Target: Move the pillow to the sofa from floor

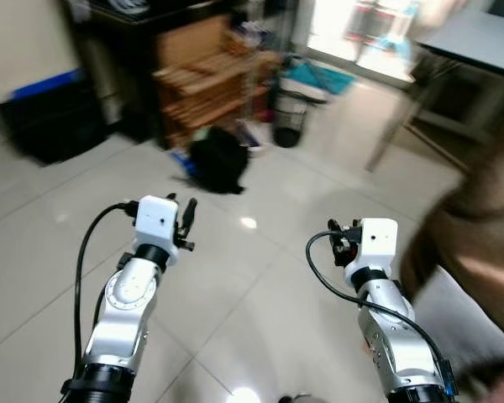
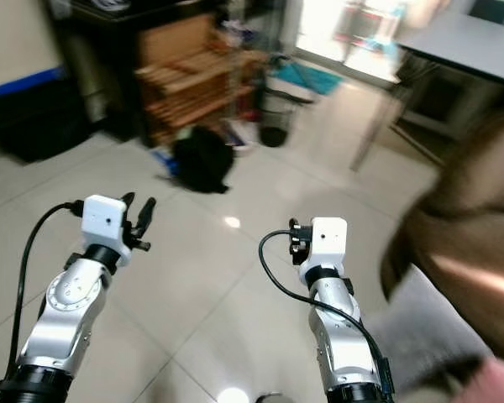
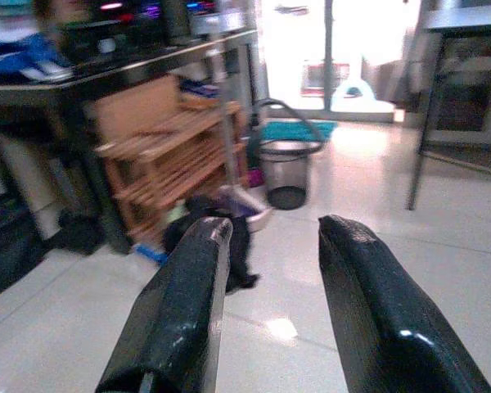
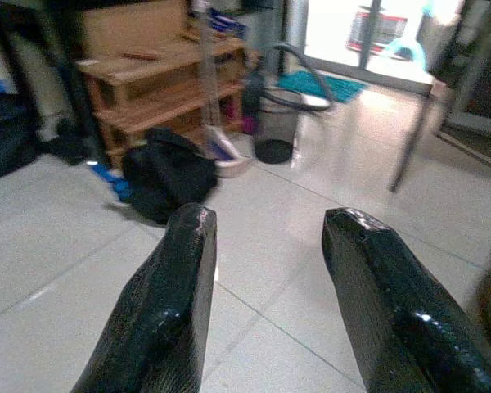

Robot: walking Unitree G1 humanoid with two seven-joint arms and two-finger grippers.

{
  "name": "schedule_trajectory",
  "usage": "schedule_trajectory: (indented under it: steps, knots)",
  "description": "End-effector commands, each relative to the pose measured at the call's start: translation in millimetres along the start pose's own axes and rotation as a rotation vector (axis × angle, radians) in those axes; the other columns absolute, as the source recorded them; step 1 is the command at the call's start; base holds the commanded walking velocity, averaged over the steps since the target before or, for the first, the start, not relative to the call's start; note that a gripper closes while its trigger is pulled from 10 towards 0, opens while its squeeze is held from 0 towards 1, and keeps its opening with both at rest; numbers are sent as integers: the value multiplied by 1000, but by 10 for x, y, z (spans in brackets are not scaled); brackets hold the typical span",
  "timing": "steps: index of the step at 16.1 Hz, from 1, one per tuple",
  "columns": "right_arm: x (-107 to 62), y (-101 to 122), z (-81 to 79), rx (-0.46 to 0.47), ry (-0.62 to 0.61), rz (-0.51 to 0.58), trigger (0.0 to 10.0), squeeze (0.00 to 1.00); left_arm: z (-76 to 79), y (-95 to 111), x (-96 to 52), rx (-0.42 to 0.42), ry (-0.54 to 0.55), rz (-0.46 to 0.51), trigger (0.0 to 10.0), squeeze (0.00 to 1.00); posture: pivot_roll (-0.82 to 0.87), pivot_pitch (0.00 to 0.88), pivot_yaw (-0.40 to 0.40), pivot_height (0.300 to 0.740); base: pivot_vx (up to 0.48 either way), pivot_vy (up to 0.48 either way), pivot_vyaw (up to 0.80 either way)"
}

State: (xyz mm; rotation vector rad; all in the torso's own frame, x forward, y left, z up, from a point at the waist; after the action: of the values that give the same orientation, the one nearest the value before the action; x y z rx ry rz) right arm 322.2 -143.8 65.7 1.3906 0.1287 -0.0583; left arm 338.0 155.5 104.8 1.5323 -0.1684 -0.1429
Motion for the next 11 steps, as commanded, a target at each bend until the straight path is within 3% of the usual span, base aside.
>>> schedule_trajectory:
  steps: [1, 11]
  knots:
    - [-4, 0, 41, 5, -16, 3, 10000, 0, 68, 34, 12, 13, -30, 12, 10000, 0, -17, 0, 0, 740, 0, 0, -800]
    - [-32, -100, 65, -5, -36, -32, 10000, 0, 52, -10, -12, 0, -20, -2, 10000, 0, -11, 0, 10, 740, 0, 0, -800]
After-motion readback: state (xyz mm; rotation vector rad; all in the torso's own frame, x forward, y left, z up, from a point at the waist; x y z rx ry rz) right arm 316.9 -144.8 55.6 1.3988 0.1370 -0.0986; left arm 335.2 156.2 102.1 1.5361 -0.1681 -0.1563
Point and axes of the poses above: a point about 5 cm out from each wrist's last joint towards the gripper, its own x axis pointing out of the wrist towards the gripper, its own y axis along the axis of the wrist's last joint, z = x × y, the point moved 5 cm from there along x, pointing out of the wrist towards the gripper, and after that the axes turned 12 degrees about -x, right-handed, at the moved point
